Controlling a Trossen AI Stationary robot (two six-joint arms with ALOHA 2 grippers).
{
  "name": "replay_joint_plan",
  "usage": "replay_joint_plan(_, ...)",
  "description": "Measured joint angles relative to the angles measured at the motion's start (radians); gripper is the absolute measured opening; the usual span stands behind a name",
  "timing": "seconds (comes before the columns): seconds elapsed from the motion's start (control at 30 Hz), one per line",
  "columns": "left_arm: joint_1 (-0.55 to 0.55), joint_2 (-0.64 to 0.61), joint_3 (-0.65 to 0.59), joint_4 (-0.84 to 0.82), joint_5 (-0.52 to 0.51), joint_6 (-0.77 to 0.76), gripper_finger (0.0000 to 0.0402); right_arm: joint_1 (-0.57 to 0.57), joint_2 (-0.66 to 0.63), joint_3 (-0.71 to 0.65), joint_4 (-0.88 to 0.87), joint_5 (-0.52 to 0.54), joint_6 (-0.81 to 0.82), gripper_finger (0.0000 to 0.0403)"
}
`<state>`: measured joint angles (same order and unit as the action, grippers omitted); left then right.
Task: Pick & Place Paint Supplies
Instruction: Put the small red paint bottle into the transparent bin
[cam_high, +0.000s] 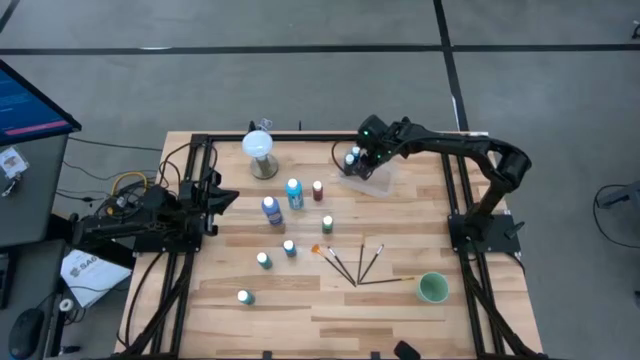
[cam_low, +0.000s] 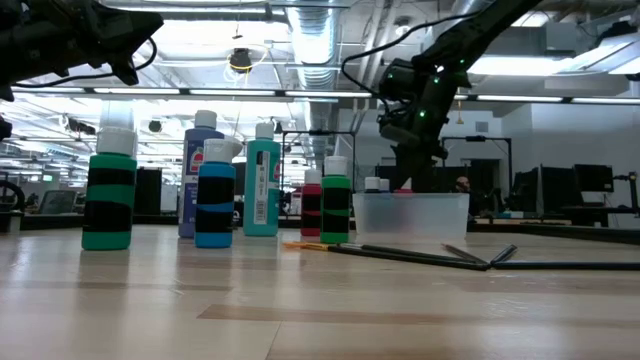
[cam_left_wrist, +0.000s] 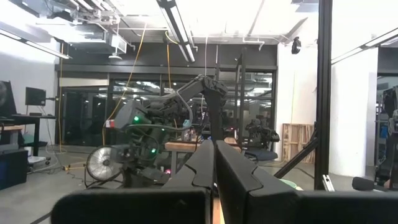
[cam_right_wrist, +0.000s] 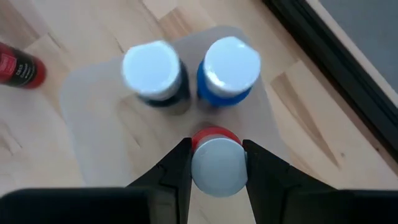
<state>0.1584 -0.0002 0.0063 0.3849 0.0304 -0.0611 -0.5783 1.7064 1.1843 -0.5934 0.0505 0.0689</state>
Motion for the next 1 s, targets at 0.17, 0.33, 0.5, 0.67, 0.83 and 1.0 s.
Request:
replay_joint_plan(0.17,0.0,0.0,0.0,0.001,0.0,0.0,0.0002,-0.001,0.0,0.0,0.014,0.002,-0.013,0.0107)
replay_joint_plan(0.33,0.0,0.0,0.0,0.001,0.0,0.0,0.0002,0.0,0.0,0.0,0.03,0.002,-0.011,0.0107)
replay_joint_plan(0.5,0.0,0.0,0.0,0.002,0.0,0.0,0.0002,-0.001,0.0,0.0,0.03,0.003,-0.007,0.0109)
replay_joint_plan(0.67,0.0,0.0,0.0,0.002,0.0,0.0,0.0002,0.0,0.0,0.0,0.03,0.067,0.009,0.0144)
replay_joint_plan(0.83,0.0,0.0,0.0,0.002,0.0,0.0,0.0002,-0.001,0.0,0.0,0.032,0.081,0.011,0.0163)
replay_joint_plan(1.0,0.0,0.0,0.0,0.002,0.0,0.0,0.0002,0.0,0.0,0.0,0.043,0.081,0.001,0.0169)
